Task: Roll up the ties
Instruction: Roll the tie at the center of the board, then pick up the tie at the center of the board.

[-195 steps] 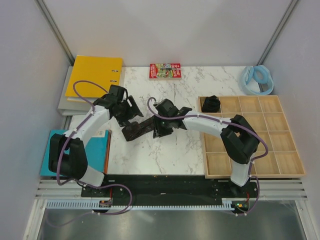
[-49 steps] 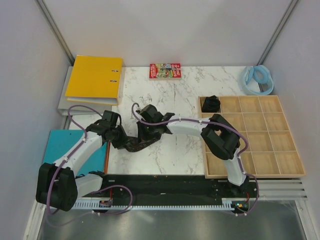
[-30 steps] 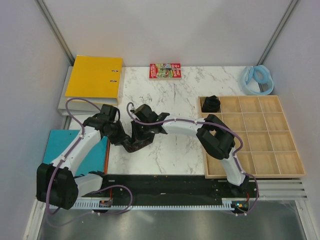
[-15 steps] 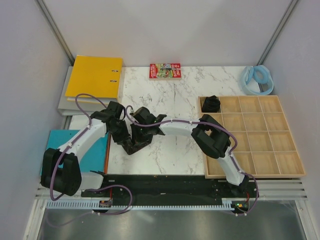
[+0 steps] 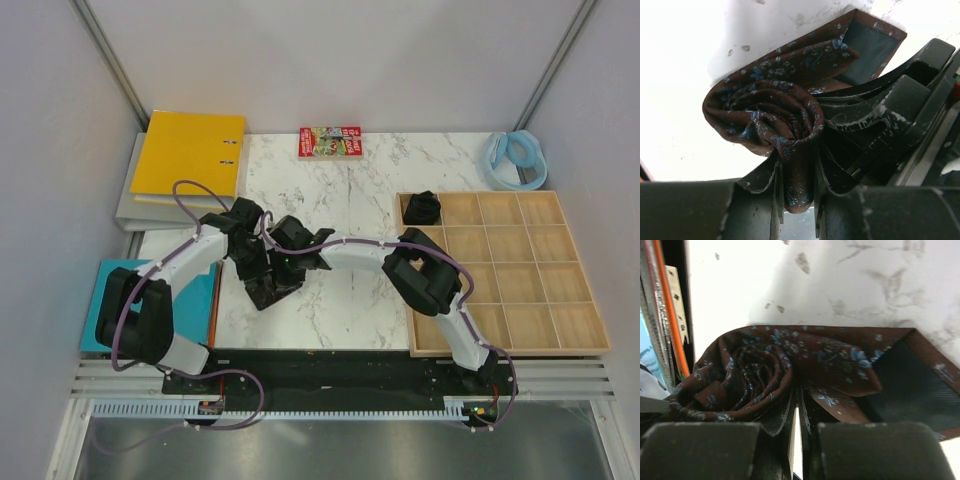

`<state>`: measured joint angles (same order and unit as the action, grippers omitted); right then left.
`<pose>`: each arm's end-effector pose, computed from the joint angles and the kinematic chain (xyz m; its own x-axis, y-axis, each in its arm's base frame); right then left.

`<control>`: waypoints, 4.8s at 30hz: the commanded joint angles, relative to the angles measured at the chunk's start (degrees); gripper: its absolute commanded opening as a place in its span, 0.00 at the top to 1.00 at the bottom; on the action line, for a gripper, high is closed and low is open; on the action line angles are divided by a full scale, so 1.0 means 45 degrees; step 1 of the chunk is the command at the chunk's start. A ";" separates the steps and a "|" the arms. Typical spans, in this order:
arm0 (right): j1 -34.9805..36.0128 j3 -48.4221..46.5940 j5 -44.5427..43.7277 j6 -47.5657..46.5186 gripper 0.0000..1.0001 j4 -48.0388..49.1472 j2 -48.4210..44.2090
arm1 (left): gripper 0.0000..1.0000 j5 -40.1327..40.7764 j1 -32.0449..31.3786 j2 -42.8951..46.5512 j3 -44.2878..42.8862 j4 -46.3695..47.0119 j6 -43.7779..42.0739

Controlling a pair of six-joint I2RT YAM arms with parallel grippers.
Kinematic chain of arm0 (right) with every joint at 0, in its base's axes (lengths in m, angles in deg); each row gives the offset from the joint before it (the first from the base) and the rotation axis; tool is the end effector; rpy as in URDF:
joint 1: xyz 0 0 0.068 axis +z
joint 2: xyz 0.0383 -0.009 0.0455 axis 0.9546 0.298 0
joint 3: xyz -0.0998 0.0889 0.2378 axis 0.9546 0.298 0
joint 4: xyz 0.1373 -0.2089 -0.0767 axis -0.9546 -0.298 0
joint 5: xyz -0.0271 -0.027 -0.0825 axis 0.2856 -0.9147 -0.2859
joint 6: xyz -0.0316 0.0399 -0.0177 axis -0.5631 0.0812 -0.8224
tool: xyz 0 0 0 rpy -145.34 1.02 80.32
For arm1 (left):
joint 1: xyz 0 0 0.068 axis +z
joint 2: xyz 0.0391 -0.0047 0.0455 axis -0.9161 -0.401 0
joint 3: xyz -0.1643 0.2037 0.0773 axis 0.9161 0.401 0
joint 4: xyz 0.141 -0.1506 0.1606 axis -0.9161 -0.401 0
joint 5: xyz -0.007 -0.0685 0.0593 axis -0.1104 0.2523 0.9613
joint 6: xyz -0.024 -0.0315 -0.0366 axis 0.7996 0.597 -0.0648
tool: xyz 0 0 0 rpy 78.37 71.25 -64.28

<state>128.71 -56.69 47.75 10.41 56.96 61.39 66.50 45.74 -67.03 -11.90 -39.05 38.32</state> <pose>0.2540 0.3958 0.1441 -0.9339 -0.2324 -0.2718 -0.3505 0.7455 0.5669 0.2392 -0.0965 0.2016 -0.9665 -0.2474 -0.0690 -0.2226 0.9408 -0.2556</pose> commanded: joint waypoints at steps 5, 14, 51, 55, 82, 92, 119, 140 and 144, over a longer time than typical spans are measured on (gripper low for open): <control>-0.0112 0.0185 0.0472 -0.0450 0.85 0.0354 -0.0659 | 0.91 -0.0556 -0.0339 -0.1106 -0.0404 0.1458 -0.0327; -0.1088 0.0965 0.0452 -0.1036 0.61 -0.0331 -0.1732 | 0.89 -0.0478 -0.0339 -0.1849 -0.0540 0.1615 -0.0542; -0.2027 0.2219 0.0295 -0.1193 0.53 -0.1074 -0.5114 | 0.18 0.0476 -0.0300 0.3280 -0.1834 0.1184 0.0394; -0.1637 0.1437 0.0530 -0.1076 0.61 -0.1093 -0.4647 | 0.20 0.1298 -0.0164 0.4886 -0.0563 0.1751 0.0630; -0.1635 0.0028 0.0765 -0.1603 0.77 -0.0820 -0.0798 | 0.22 0.0675 0.0969 0.8053 0.3873 0.2962 0.1392; -0.1851 0.1201 0.1077 -0.1525 0.78 0.0078 -0.0309 | 0.17 0.0226 0.0989 0.7156 0.5024 0.4855 0.1450; -0.2085 0.2197 0.1292 -0.1564 0.77 0.0605 -0.0680 | 0.20 0.0088 0.0989 0.4852 0.7682 1.0110 0.3324; -0.2046 0.2978 0.1409 -0.1271 0.78 0.1250 -0.0758 | 0.30 0.0070 0.0930 0.4579 0.9303 1.2003 0.5688; -0.2065 0.3154 0.1448 -0.1213 0.78 0.1387 -0.0738 | 0.32 -0.0126 0.0872 0.4051 0.9752 1.3000 0.6156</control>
<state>119.10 -45.83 57.78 6.15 68.40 55.77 65.60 49.89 -45.56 28.63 18.02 63.17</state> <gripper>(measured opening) 0.224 0.693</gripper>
